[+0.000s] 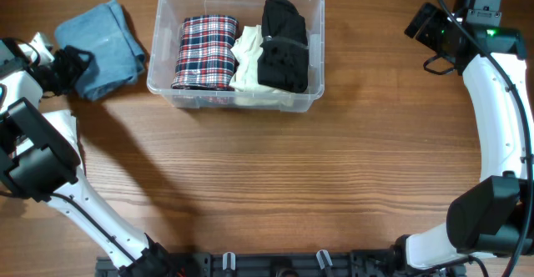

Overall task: Pack container
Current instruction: 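Lift the denim item with the left gripper and carry it over the bin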

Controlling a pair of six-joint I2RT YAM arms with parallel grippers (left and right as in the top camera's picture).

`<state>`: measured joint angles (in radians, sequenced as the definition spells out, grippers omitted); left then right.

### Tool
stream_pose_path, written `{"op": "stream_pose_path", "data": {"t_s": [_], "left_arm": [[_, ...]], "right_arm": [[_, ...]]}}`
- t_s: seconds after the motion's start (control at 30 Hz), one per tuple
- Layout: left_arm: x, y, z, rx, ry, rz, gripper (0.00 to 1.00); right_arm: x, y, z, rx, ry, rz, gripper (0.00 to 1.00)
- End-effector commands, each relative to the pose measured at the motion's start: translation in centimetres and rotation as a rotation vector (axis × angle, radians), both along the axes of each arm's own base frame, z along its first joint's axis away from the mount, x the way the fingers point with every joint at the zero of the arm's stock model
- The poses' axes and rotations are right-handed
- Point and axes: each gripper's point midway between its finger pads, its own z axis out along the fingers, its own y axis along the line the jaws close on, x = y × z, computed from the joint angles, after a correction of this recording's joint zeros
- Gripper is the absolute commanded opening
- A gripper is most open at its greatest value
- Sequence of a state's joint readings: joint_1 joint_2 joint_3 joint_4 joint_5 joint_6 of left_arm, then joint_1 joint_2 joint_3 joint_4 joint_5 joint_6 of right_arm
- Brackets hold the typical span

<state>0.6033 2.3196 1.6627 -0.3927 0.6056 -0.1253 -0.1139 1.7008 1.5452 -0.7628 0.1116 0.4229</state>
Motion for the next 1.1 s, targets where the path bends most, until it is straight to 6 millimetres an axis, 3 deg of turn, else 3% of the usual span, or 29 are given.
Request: {"op": "stream_pose_path", "data": {"t_s": [0.0, 0.17, 0.3, 0.4, 0.5, 0.63, 0.73, 0.77, 0.87, 0.93, 1.07], "left_arm": [[-0.4, -1.2, -1.7, -0.038, 0.037, -0.022, 0.59], [-0.4, -1.2, -1.5, -0.039, 0.037, -0.02, 0.04], [-0.1, -0.5, 1.1, -0.027, -0.002, 0.002, 0.04], [0.6, 0.0, 6.7, 0.022, -0.1, -0.002, 0.04], [1.1, -0.5, 15.2, 0.015, -0.245, 0.015, 0.04], [-0.4, -3.2, 26.7, 0.057, -0.462, -0.052, 0.04], [-3.3, -6.1, 34.7, 0.099, -0.593, -0.088, 0.04], [-4.3, -7.5, 36.5, 0.097, -0.629, -0.125, 0.04], [-7.0, -11.7, 40.7, 0.093, -0.703, -0.221, 0.04], [-8.5, -15.2, 42.3, 0.075, -0.721, -0.287, 0.04], [-9.4, -22.1, 41.6, -0.014, -0.663, -0.425, 0.04]], "right_arm": [[0.1, 0.3, -0.6, 0.015, 0.009, 0.0, 0.99], [0.1, 0.3, -0.6, 0.015, 0.009, 0.0, 1.0], [0.1, 0.3, -0.6, 0.015, 0.009, 0.0, 1.0], [0.1, 0.3, -0.6, 0.015, 0.009, -0.001, 1.0], [0.1, 0.3, -0.6, 0.015, 0.009, 0.0, 1.0], [0.1, 0.3, -0.6, 0.015, 0.009, 0.0, 1.0], [0.1, 0.3, -0.6, 0.015, 0.009, 0.0, 1.0], [0.1, 0.3, -0.6, 0.015, 0.009, -0.001, 1.0], [0.1, 0.3, -0.6, 0.015, 0.009, 0.0, 1.0], [0.1, 0.3, -0.6, 0.015, 0.009, 0.0, 1.0], [0.1, 0.3, -0.6, 0.015, 0.009, 0.0, 1.0]]}}
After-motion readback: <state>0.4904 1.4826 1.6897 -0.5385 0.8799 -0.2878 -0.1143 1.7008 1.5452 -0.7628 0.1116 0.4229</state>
